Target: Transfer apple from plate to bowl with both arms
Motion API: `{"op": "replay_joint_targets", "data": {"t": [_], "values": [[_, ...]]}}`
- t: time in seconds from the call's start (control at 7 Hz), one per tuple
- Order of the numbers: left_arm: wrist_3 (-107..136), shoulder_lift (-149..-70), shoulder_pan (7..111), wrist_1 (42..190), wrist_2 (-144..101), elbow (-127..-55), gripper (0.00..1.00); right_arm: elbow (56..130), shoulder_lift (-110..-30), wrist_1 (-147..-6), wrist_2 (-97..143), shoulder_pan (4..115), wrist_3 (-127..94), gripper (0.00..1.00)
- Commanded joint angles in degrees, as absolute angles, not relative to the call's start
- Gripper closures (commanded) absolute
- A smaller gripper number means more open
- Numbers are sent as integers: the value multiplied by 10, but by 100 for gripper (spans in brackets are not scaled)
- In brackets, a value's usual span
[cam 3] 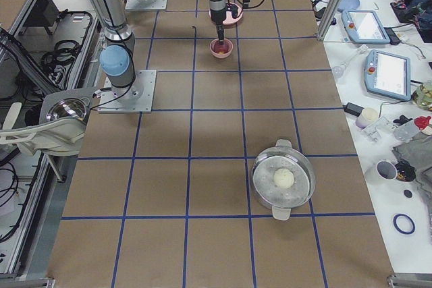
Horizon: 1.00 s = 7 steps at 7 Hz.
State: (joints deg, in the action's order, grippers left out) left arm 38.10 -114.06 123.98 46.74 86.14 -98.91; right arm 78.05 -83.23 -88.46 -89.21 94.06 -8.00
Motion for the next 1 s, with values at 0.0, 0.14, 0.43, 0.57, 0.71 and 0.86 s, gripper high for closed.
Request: {"op": "replay_joint_targets", "data": {"t": [0.0, 0.14, 0.43, 0.57, 0.71, 0.86], "values": [[354, -1117, 1228, 479, 864, -997, 0, 780, -832, -884, -892, 940, -80, 0], [296, -1095, 1202, 500, 873, -1007, 0, 780, -832, -884, -893, 940, -81, 0], [175, -1028, 1087, 558, 888, -1026, 0, 781, -832, -885, -892, 940, -81, 0], [124, -995, 1040, 610, 892, -1022, 0, 781, -831, -885, -892, 940, -80, 0], [81, -961, 993, 659, 893, -1016, 0, 781, -831, -884, -893, 940, -81, 0], [67, -928, 941, 715, 893, -1007, 0, 781, -831, -885, -893, 940, -80, 0]]}}
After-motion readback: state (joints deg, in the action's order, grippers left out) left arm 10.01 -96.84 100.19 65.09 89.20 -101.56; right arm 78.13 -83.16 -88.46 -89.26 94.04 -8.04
